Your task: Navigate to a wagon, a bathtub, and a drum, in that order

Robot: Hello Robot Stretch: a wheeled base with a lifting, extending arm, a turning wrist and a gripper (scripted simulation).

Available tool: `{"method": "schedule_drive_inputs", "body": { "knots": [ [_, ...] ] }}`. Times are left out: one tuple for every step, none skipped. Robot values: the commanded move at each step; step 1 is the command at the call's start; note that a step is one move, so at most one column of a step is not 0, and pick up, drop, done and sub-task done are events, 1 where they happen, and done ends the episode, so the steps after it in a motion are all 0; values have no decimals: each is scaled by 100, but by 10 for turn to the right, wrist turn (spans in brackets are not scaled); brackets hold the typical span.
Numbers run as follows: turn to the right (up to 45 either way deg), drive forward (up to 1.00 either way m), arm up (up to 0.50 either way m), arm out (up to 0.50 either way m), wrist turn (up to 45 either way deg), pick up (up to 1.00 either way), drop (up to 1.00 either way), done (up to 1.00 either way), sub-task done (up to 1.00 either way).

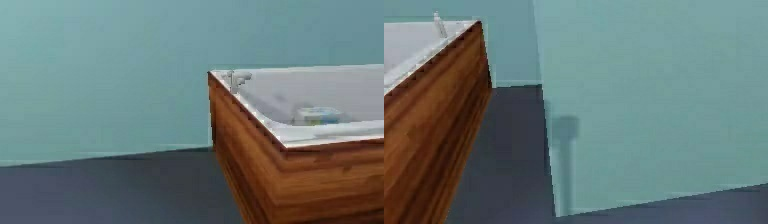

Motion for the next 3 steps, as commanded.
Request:
{"method": "schedule_drive_inputs", "body": {
  "knots": [
    [-450, 0, 0, 0, 0, 0, 0, 0, 0],
    [-450, 0, 0, 0, 0, 0, 0, 0, 0],
    [-90, 0, 0, 0, 0, 0, 0, 0, 0]
  ]
}}
